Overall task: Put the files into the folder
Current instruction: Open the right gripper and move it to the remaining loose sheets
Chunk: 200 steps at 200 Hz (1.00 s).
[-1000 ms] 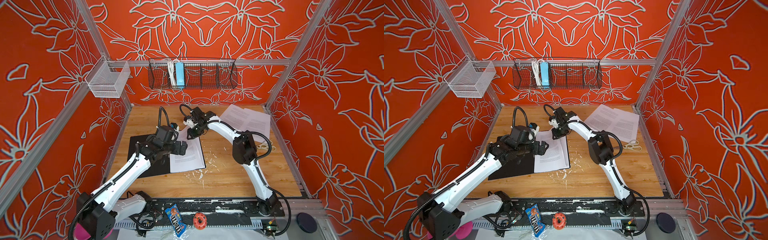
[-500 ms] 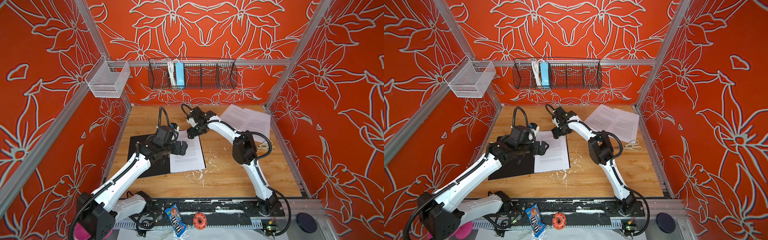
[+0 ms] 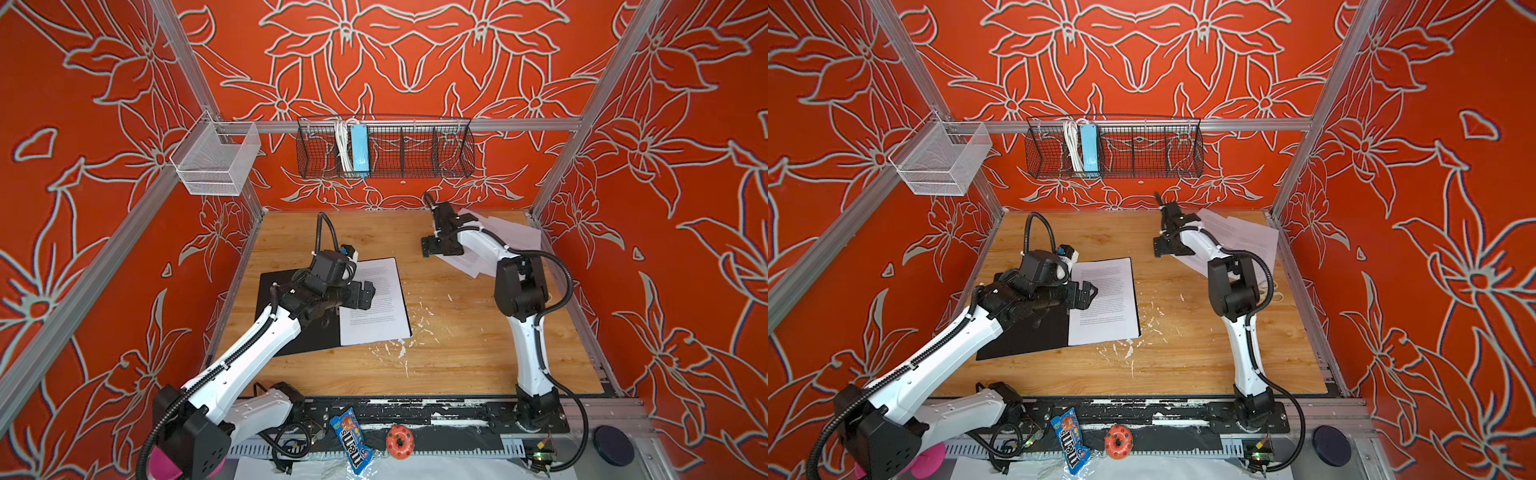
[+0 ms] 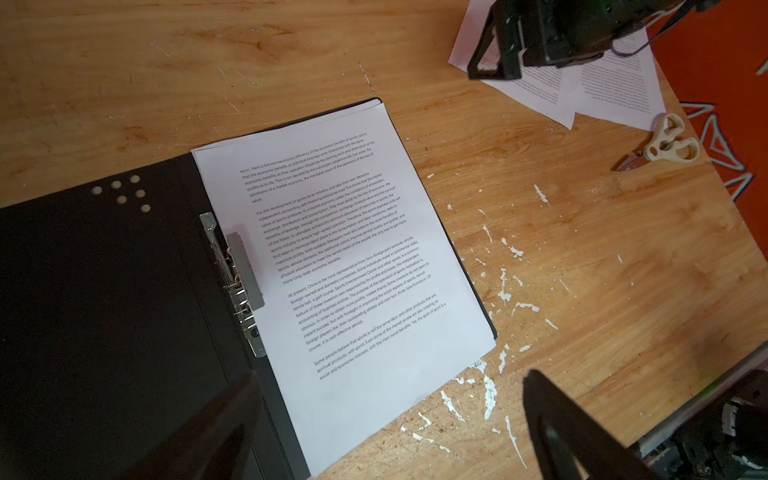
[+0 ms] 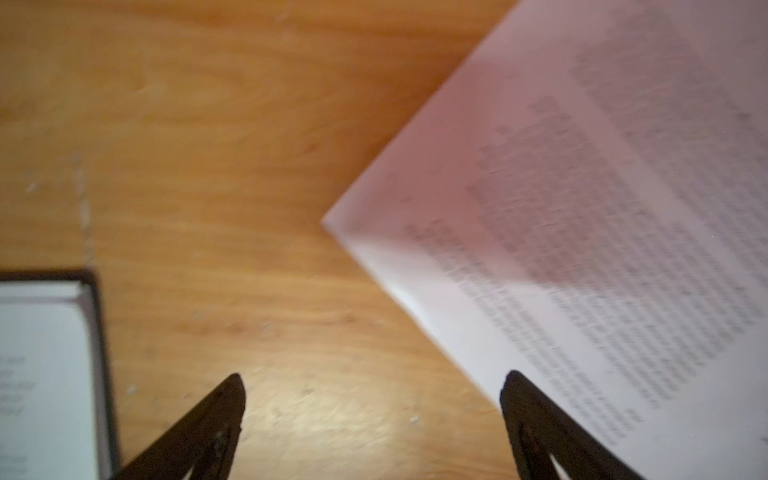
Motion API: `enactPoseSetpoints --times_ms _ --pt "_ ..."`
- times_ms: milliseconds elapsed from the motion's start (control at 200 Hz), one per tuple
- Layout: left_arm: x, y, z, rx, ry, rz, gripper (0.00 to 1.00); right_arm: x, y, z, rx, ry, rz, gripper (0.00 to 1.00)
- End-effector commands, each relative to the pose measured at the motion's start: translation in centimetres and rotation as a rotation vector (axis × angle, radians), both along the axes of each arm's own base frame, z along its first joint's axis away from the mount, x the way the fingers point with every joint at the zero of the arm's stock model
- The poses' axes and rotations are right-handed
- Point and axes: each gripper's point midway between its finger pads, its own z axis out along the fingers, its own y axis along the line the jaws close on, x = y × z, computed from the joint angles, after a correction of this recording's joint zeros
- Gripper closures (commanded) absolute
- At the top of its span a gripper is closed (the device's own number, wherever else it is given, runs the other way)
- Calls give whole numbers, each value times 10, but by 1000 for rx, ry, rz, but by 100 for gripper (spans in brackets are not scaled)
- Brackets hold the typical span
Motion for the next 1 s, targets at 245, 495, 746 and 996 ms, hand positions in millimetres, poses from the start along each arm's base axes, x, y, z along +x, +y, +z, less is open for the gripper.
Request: enactPoseSetpoints --times_ms 245,495,746,996 --pt "-2 -6 9 -41 -5 -27 2 37 -8 -5 111 -15 -30 3" --pt "-2 -8 9 -49 -5 -33 2 32 10 -18 203 25 5 2" --pt "-2 -8 10 -51 -6 -35 2 15 16 -32 250 88 -7 3" --pt "-2 -9 11 -60 -7 -38 2 -17 16 -38 276 172 -26 4"
